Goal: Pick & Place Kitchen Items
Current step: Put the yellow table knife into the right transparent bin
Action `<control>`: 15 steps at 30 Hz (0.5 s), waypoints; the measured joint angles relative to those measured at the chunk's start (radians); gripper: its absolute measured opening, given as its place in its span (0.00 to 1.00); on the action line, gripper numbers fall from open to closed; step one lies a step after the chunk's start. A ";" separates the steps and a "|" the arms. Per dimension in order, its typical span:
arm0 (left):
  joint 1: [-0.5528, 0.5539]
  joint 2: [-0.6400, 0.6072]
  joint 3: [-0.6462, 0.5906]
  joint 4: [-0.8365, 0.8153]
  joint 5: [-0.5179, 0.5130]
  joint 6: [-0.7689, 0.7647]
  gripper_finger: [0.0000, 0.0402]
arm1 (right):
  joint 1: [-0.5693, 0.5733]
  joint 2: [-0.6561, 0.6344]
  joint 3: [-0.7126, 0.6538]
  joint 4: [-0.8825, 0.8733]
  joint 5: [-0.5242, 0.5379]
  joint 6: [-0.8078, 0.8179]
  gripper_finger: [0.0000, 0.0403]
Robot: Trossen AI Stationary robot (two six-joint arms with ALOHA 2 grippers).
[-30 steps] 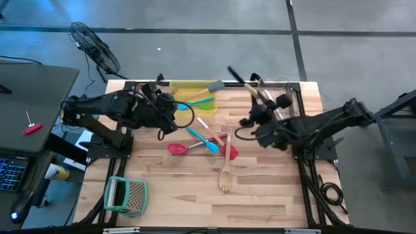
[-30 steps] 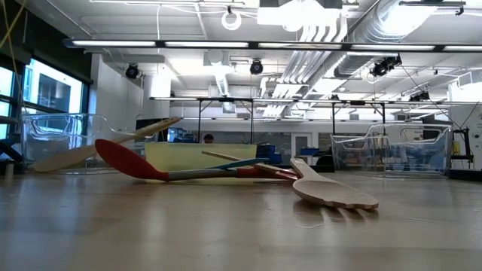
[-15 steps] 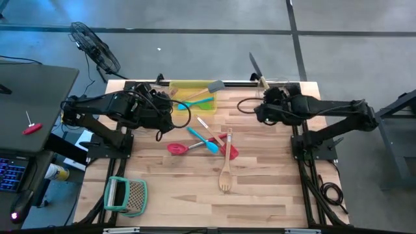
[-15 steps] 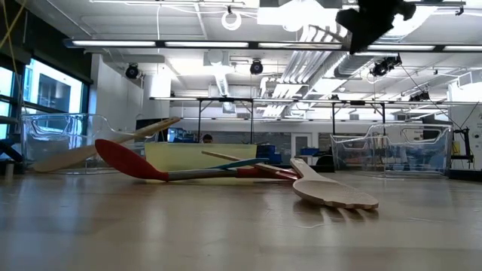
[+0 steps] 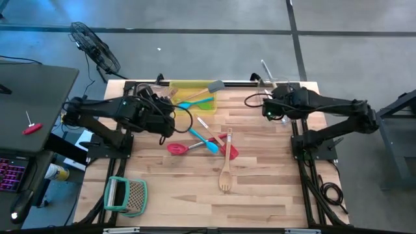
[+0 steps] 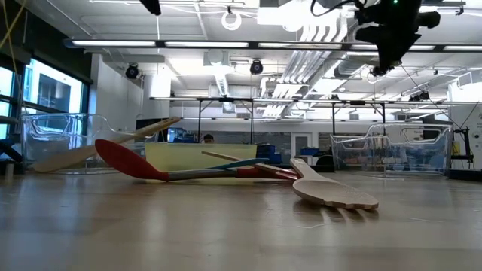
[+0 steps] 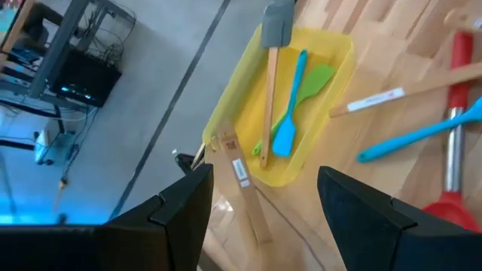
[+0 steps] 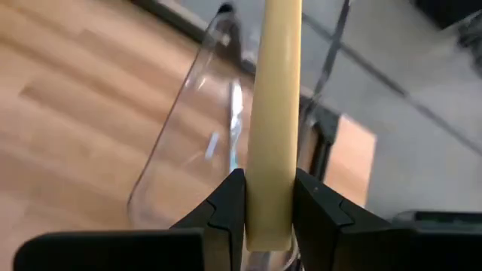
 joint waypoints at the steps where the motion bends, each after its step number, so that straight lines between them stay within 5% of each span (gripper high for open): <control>1: 0.000 0.000 -0.012 0.000 -0.007 0.000 0.58 | 0.000 0.000 -0.005 0.003 -0.027 0.000 0.18; 15: 0.000 0.000 -0.070 0.000 -0.086 -0.011 0.58 | -0.120 0.000 -0.233 0.066 -0.233 -0.059 0.18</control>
